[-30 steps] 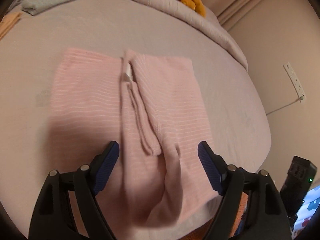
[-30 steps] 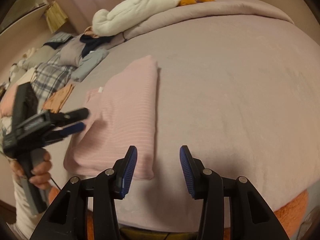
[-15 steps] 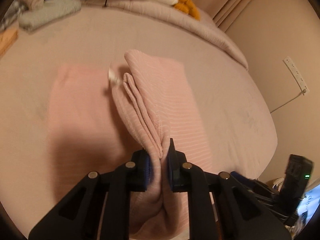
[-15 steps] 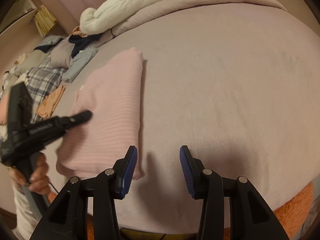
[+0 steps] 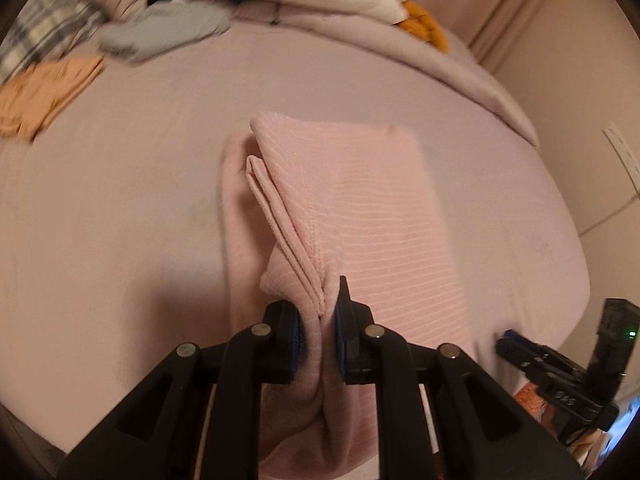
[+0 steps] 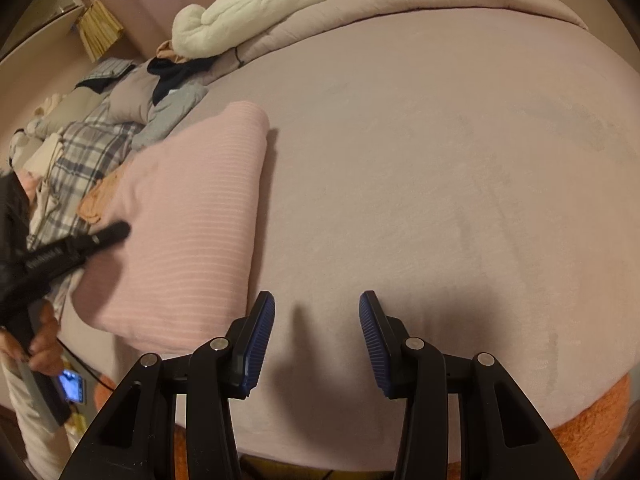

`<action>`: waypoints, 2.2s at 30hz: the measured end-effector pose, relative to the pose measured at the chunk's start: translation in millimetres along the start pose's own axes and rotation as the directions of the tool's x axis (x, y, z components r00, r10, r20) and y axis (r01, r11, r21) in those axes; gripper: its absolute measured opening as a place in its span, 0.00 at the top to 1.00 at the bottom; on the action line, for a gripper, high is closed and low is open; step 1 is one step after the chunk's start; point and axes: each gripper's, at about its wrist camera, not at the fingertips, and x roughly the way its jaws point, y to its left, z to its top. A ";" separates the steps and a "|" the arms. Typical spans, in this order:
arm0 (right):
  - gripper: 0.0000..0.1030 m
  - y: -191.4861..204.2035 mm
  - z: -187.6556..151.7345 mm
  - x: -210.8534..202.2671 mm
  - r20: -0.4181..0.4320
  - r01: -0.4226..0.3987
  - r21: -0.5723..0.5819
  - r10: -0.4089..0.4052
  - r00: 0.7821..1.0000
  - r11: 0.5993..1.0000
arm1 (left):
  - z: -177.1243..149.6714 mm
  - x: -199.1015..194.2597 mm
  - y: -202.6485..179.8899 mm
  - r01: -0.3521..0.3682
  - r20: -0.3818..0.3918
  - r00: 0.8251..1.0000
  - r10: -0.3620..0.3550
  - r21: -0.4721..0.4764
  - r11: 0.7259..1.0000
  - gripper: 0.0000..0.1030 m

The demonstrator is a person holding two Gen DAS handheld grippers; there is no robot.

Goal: Fold small clothes

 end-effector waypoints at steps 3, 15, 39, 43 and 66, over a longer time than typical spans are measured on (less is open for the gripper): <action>0.57 2.1 0.3 0.3 -0.006 0.000 -0.013 0.000 1.000 1.000 | 1.1 1.1 7.4 0.020 -0.013 1.000 -0.021 -0.037 0.999 0.86; 0.57 7.8 1.3 7.6 -0.028 -0.012 -0.029 0.012 1.000 1.000 | -8.6 6.1 15.2 0.006 -0.046 0.999 -0.007 -0.024 1.000 0.71; 0.57 37.2 -0.8 14.5 -0.104 -0.163 -0.102 0.152 0.983 0.981 | -72.8 -9.6 22.9 0.032 -0.096 0.995 -0.040 -0.082 0.996 0.85; 0.57 42.0 -3.5 25.5 -0.126 -0.131 -0.116 0.116 0.985 0.985 | -73.5 -1.6 26.5 0.034 -0.101 0.994 -0.045 -0.108 0.994 0.81; 0.20 55.5 61.5 83.9 -0.213 -0.320 -0.042 0.304 0.929 0.947 | -12.8 46.6 13.7 0.245 -0.122 0.960 -0.250 -0.056 0.968 0.13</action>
